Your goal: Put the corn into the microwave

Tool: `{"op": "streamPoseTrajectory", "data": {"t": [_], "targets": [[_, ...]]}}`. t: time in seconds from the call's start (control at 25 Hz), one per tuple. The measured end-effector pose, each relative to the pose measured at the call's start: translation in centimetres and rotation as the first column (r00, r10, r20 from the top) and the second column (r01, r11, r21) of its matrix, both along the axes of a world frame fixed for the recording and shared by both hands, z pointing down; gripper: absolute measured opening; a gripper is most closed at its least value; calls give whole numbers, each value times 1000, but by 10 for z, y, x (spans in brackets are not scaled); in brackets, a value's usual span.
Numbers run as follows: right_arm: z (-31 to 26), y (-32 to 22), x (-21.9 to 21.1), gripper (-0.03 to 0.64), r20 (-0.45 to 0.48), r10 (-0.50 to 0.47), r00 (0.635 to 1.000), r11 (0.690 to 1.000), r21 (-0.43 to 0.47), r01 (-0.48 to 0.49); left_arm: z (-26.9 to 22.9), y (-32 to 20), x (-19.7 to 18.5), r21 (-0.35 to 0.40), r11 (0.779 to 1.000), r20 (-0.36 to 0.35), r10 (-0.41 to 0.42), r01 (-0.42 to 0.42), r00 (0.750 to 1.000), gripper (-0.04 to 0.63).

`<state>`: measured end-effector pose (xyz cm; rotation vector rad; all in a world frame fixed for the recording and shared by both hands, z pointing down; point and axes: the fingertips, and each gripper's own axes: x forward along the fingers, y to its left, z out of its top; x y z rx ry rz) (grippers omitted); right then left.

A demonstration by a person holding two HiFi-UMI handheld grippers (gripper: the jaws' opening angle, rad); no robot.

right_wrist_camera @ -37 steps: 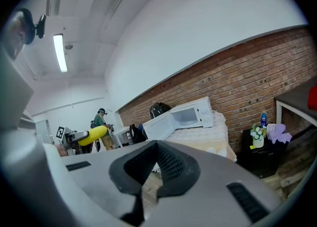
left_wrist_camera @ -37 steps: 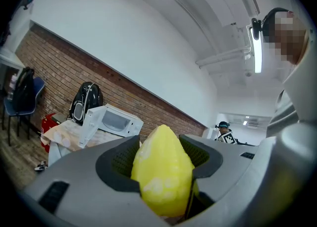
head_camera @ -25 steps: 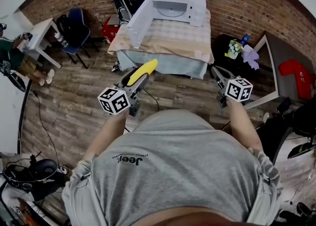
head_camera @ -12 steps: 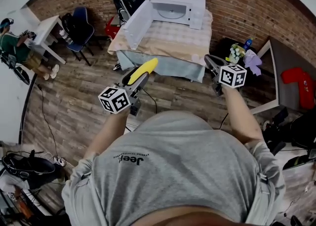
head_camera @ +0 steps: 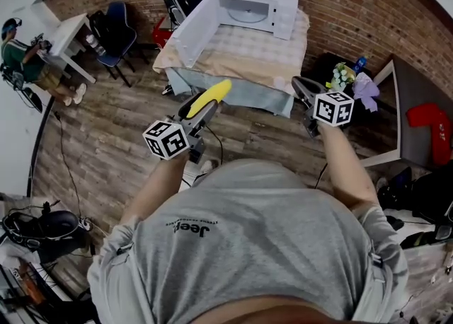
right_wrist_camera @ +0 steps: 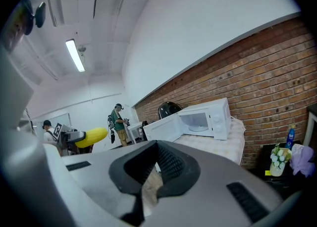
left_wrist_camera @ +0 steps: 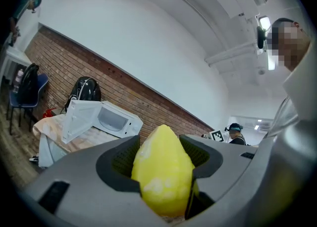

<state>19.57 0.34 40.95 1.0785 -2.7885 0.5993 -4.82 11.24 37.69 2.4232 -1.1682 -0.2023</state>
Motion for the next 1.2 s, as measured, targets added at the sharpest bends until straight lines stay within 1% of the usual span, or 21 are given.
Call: {"op": "streamPoseTrajectory", "data": {"t": [0.12,0.32,0.52,0.64,0.92,1.08,1.2], "targets": [[9,-12,2,17,3,37,999,999,-19,-37,6,-24,-7,1,999,-4,33,-33,999,258],[16,-41,-8,17,1,127,992,991,-35,-127,6,-82,-28,30,992,-13,126,-126,992,258],[8,-70,-33,17,-12,202,979,979,-32,-202,-4,-140,-64,47,975,-3,218,-218,976,256],[2,-86,-44,17,-2,261,965,965,-40,-261,-12,-167,-83,52,962,0,268,-268,963,258],[-1,-109,-77,17,-15,326,945,944,-50,-326,-8,-209,-116,40,933,-8,359,-358,933,258],[-1,-119,-81,17,-14,366,931,929,-55,-366,-3,-221,-124,25,917,-41,398,-397,916,258],[4,-123,-82,17,-17,390,921,918,-71,-391,1,-226,-125,23,906,-48,424,-423,904,258]]}}
